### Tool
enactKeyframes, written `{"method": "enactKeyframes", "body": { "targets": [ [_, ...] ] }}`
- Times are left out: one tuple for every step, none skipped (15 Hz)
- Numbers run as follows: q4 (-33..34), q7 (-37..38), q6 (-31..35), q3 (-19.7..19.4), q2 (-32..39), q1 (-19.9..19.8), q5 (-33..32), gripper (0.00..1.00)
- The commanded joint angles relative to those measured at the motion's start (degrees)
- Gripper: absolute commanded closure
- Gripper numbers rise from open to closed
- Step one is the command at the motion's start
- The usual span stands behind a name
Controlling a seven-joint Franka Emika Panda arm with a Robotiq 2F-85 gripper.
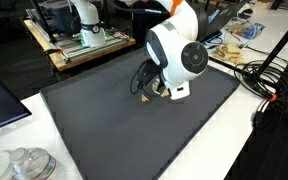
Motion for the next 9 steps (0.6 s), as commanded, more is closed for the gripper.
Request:
{"method": "enactKeyframes", "body": {
  "targets": [
    [-1.17, 2.09, 3.84, 0.13, 0.99, 1.07, 0.73, 0.99],
    [-2.43, 3.16, 4.99, -0.35, -0.35, 1.38, 0.33, 0.99],
    [-4.2, 3.82, 6.26, -0.65, -2.11, 1.56, 0.01, 0.99],
    [-6.53, 4.56, 7.66, -0.99, -4.33, 1.86, -0.39, 0.99],
    [-8.26, 4.94, 8.94, -1.1, -5.83, 2.18, -0.78, 0.99],
    [-10.83, 5.55, 11.09, -1.32, -7.97, 2.62, -1.27, 0.99],
    [-12.98, 6.07, 13.01, -1.45, -9.61, 3.02, -1.64, 0.99],
    [-15.54, 6.67, 14.85, -1.72, -11.57, 3.55, -2.14, 0.99],
    [-17.68, 7.27, 16.66, -2.29, -13.24, 4.27, -2.48, 0.99]
  ]
}}
